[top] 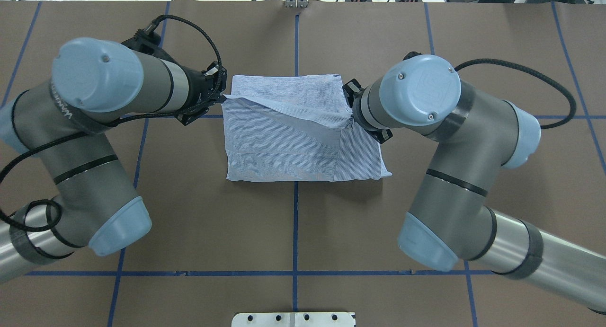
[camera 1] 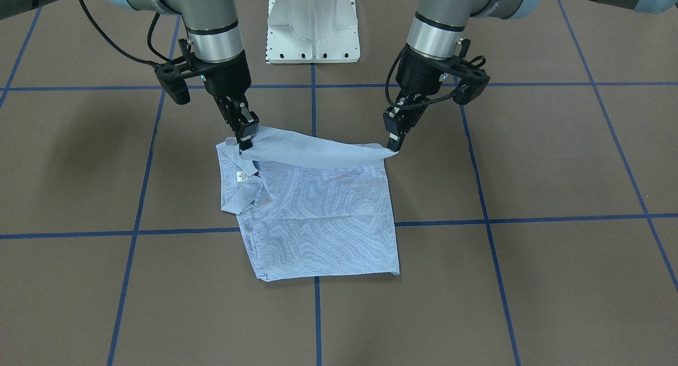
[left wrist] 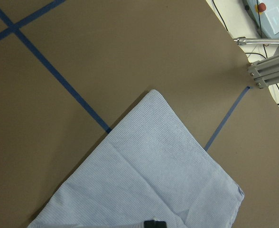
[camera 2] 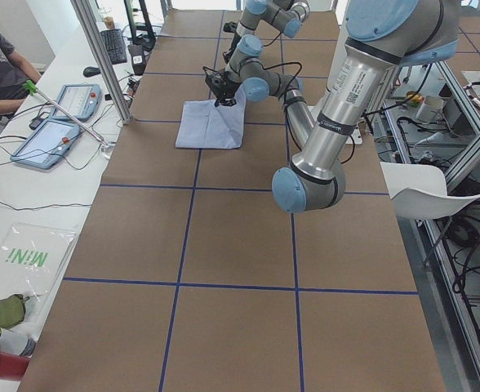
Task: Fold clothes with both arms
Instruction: 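Lay the lifted edge over the collar and open both grippers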
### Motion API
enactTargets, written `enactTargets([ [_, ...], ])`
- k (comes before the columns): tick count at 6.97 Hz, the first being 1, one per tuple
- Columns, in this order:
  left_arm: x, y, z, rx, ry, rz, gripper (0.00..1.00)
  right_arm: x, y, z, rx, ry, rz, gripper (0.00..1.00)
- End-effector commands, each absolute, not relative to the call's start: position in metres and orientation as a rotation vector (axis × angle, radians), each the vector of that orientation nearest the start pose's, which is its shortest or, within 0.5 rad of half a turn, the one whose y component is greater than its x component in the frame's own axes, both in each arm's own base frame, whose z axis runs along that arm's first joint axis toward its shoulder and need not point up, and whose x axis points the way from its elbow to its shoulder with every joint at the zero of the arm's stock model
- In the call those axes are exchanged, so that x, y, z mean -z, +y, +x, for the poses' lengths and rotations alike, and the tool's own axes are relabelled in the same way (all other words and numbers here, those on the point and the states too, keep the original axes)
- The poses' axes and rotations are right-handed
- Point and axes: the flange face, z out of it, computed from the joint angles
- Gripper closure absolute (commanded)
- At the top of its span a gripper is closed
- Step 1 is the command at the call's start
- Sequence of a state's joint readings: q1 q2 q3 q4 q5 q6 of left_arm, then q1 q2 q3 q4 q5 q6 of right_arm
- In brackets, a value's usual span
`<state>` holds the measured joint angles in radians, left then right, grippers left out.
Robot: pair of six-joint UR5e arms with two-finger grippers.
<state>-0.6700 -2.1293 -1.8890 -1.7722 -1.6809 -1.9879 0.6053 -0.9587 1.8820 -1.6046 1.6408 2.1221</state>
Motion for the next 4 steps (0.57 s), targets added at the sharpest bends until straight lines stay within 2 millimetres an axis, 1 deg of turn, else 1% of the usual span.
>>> enactTargets([
  [1,-0.197,-0.515,0.425,0.919,1.11,0.07,1.0,-0.196,-0.513,-0.475,-1.021,-0.885,-0.035,1.0],
  [2,-0.209,-0.542,0.439,0.919,1.098,0.09,1.0,-0.211,-0.541,-0.489,-1.01,-0.886,-0.041,1.0],
  [3,-0.232,-0.564,0.454,0.914,1.082,0.107,1.0,-0.229,-0.561,-0.504,-0.986,-0.882,-0.041,1.0],
  [4,-0.265,-0.583,0.468,0.897,1.081,0.127,1.0,-0.243,-0.58,-0.522,-0.953,-0.849,-0.027,0.88],
])
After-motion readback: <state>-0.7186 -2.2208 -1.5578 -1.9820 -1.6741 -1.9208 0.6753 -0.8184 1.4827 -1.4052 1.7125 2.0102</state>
